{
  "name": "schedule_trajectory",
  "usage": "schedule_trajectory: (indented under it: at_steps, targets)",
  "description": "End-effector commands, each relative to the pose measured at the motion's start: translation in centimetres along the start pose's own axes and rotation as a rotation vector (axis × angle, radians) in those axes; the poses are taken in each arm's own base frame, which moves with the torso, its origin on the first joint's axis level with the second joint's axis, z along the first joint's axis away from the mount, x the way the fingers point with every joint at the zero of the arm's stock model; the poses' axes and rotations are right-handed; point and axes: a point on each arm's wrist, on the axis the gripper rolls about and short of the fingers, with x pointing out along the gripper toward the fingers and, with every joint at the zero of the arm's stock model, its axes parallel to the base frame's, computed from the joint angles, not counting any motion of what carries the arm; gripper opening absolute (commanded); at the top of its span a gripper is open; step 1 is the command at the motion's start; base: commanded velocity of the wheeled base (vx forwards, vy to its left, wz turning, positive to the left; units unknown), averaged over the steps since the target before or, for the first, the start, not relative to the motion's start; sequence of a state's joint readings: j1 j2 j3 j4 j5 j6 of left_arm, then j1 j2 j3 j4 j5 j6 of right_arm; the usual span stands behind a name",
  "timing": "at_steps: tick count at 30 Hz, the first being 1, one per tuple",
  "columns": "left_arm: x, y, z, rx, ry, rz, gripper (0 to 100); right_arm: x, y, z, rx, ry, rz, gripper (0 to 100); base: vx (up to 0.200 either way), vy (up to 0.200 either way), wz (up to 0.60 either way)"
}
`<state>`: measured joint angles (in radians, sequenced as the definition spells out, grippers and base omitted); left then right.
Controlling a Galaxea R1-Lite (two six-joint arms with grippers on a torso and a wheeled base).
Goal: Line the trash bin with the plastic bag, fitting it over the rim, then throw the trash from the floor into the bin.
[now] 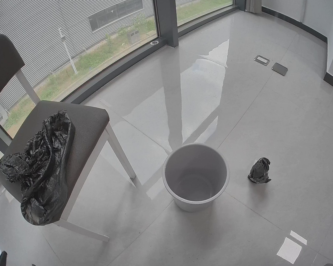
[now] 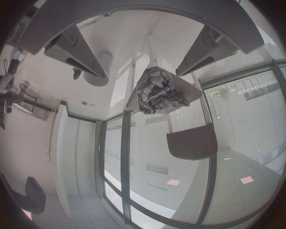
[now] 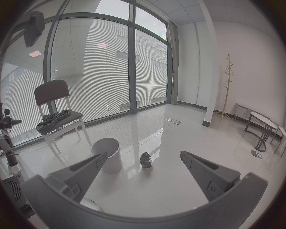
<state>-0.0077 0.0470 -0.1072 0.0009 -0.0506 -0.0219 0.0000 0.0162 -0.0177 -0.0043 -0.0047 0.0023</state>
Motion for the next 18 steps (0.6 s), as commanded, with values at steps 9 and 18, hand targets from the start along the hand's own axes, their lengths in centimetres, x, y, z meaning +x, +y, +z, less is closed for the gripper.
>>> schedule_trajectory:
  at_steps: [9, 18]
  targets:
    - [8.9, 1.1, 8.4, -0.279, 0.538, 0.350, 100, 0.0, 0.0, -0.5, -0.001, 0.004, 0.000, 100, 0.000, 0.000, 0.00]
    - [13.9, 3.8, 6.8, -0.392, 0.813, 0.508, 100, 0.0, 0.0, -0.5, -0.007, 0.004, 0.005, 100, 0.000, 0.000, 0.00]
